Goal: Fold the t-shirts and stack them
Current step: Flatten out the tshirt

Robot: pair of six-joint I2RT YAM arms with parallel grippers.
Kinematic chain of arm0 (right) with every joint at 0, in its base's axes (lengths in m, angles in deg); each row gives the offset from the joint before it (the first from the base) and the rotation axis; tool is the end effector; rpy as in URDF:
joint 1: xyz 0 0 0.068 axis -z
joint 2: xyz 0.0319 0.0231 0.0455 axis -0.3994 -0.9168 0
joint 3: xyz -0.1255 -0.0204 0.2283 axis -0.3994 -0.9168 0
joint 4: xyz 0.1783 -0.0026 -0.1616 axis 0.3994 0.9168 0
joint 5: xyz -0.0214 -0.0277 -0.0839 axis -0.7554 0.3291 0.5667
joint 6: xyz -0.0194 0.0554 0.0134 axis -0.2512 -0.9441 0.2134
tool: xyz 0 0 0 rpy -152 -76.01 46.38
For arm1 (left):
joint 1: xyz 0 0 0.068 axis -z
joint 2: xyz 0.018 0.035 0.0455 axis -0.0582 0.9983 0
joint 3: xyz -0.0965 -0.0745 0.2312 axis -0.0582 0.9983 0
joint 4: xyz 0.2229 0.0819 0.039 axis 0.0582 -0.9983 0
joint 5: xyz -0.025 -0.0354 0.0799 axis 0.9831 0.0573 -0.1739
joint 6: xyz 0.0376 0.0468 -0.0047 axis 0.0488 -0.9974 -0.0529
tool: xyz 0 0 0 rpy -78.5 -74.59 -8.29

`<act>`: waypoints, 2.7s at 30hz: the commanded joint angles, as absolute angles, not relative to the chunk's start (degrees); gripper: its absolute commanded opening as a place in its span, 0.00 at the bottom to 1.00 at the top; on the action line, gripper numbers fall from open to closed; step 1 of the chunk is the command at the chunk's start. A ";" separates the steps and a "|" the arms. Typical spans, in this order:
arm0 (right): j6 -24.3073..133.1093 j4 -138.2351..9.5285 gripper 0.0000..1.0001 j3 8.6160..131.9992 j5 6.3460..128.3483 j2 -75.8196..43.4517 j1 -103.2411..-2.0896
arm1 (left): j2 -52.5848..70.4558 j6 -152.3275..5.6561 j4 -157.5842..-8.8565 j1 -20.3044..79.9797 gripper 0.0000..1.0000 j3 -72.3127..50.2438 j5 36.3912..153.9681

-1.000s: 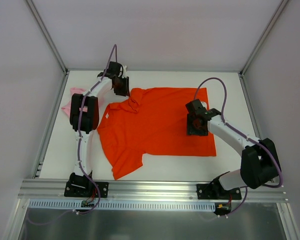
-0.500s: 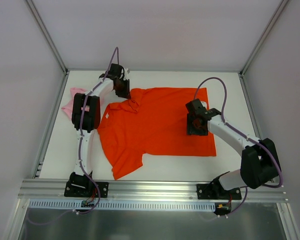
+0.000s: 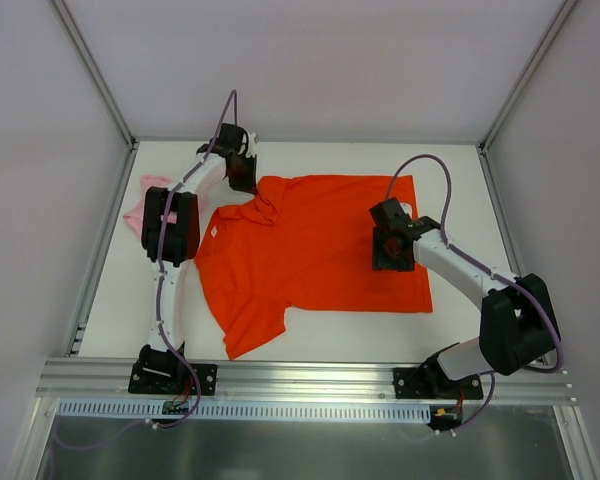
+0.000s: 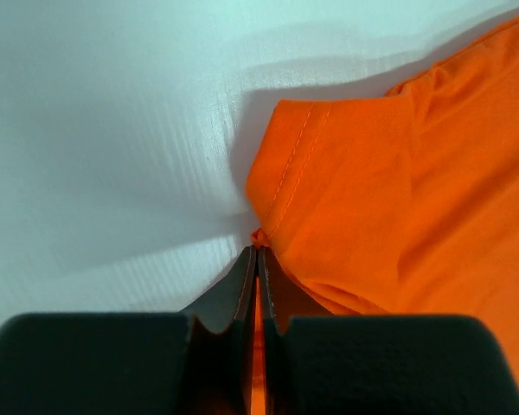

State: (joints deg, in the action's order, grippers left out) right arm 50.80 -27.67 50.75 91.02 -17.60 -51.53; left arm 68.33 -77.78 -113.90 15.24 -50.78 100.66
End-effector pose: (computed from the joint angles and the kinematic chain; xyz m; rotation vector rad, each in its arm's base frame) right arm 0.2398 0.1135 0.2134 -0.3144 2.5978 -0.1468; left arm 0.4864 -0.1133 0.1693 0.2078 2.4758 -0.4386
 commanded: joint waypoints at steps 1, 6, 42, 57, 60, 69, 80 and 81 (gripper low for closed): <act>51.11 -29.79 0.52 51.63 91.25 -19.12 -51.93 | 60.54 -80.08 -115.38 14.94 0.00 -52.77 97.30; 51.55 -33.83 0.42 52.42 89.93 -22.63 -51.93 | 58.78 -81.31 -116.08 14.94 0.00 -53.47 96.68; 52.16 -39.37 0.42 48.82 88.17 -28.09 -52.37 | 73.36 -94.40 -107.39 9.93 0.00 -74.38 88.76; 50.76 -38.49 0.43 46.53 87.64 -27.74 -52.80 | 79.25 -98.54 -93.24 10.11 0.00 -78.08 90.35; 50.84 -37.97 0.43 46.62 88.61 -27.30 -53.16 | 80.13 -98.98 -91.39 10.19 0.00 -78.08 90.87; 50.05 -37.70 0.43 47.23 89.67 -26.95 -53.77 | 81.98 -99.95 -88.58 10.72 0.14 -78.08 94.21; 51.28 -37.70 0.43 49.86 91.16 -26.95 -54.30 | 72.06 -100.12 -89.80 10.72 0.86 -77.21 88.42; 51.54 -37.53 0.43 50.48 91.42 -26.95 -54.39 | 69.09 -100.03 -90.68 10.72 0.84 -76.60 87.11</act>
